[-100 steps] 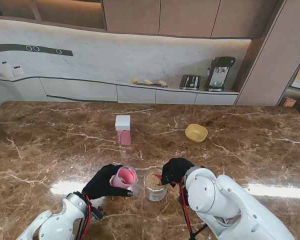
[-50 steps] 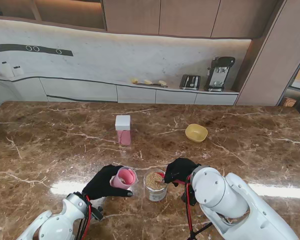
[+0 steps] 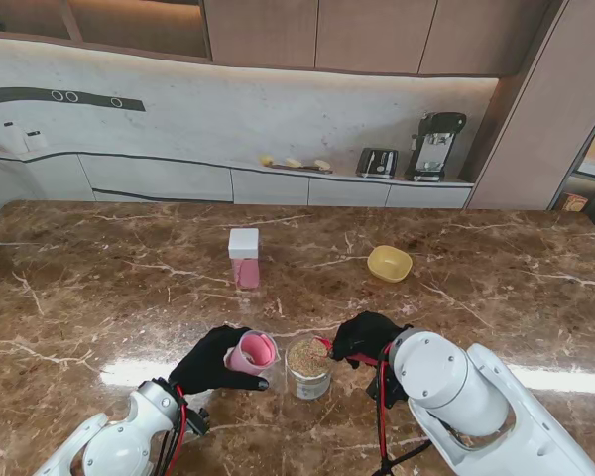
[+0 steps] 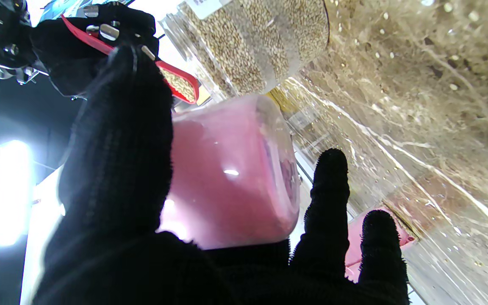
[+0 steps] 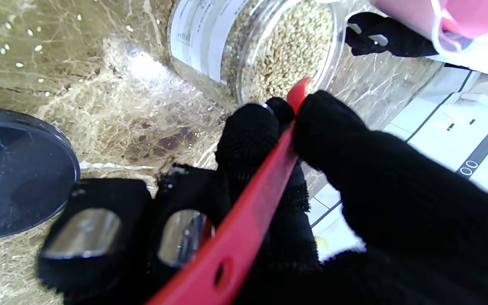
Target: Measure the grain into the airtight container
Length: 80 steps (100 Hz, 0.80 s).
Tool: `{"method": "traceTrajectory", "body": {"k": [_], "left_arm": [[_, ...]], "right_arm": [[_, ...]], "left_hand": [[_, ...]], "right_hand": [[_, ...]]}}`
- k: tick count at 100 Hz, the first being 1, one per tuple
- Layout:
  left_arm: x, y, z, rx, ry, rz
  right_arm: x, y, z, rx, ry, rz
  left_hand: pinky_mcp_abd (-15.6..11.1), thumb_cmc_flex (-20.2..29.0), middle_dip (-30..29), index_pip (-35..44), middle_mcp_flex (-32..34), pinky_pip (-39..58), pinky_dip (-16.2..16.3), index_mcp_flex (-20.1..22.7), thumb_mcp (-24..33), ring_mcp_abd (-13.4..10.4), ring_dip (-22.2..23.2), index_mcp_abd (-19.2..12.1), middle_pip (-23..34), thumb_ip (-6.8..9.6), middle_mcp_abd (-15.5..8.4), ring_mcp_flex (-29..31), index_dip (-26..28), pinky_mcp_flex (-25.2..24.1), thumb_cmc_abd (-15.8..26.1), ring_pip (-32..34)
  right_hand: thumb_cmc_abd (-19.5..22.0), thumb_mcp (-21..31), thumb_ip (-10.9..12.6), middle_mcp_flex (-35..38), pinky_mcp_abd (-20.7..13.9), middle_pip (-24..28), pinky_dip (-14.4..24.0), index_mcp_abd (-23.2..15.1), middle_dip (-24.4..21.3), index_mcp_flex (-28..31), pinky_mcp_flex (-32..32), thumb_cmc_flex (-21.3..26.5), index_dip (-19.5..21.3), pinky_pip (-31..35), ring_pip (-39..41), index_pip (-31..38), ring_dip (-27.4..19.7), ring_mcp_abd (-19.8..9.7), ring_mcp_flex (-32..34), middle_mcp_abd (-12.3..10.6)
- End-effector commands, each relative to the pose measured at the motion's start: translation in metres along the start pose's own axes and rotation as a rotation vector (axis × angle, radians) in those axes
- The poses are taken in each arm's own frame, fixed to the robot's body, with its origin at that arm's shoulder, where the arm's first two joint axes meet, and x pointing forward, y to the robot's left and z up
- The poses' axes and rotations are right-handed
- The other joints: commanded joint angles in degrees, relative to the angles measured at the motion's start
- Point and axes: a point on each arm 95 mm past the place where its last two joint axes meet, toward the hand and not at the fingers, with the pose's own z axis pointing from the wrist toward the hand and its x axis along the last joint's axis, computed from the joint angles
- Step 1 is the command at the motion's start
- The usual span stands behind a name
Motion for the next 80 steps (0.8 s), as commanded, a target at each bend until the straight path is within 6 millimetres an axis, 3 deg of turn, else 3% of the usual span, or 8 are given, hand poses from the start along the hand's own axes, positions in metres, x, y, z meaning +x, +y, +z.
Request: {"method": "traceTrajectory", "body": {"k": [1,48,80], "left_arm": [[-0.001,0.003,0.000,-0.009,-0.007,-0.004],[0.002,0.006,0.004,-0.026,0.008,-0.007],[0.002,0.009,0.006,-0.043,0.013,-0.010]], "right_arm": [[-0.001,-0.004,-0.003,0.034,0.000,0.023],[0.021,0.001,-0.020,0.053,0.091,0.073],[0.037,-0.006,-0.016,0.096,0.132,0.055]], "left_hand": [[-0.17,5.81,-0.35,9.65,-1.25,-1.46,0.90,10.49,9.35,-1.53,-0.70,-11.94,1.21,-0.53,-1.69,-1.47,0.63,-0.18,11.86,-1.68],[-0.18,6.07,-0.27,9.70,-1.10,-1.72,1.00,10.63,9.10,-1.45,-0.73,-11.80,1.24,-0.50,-1.57,-1.48,0.58,-0.17,11.84,-1.74],[-0.08,6.14,-0.33,9.65,-1.06,-1.82,1.08,10.76,9.08,-1.35,-0.73,-11.82,1.19,-0.44,-1.53,-1.42,0.54,-0.08,11.80,-1.73]], "right_hand": [[1.13,2.53,4.10,4.36,-0.25,1.66,0.17,-2.59,-0.48,0.68,2.45,3.23,0.72,6.78,3.56,1.87,2.54,-5.41,1.69,3.02],[1.10,2.32,4.32,4.37,-0.08,1.73,0.09,-2.33,-0.35,0.75,2.45,3.41,0.93,6.87,3.64,1.86,2.46,-5.34,1.69,3.24],[1.05,2.35,4.34,4.37,-0.07,1.74,0.04,-2.35,-0.31,0.86,2.45,3.41,0.92,6.89,3.66,1.85,2.42,-5.35,1.68,3.21]]}}
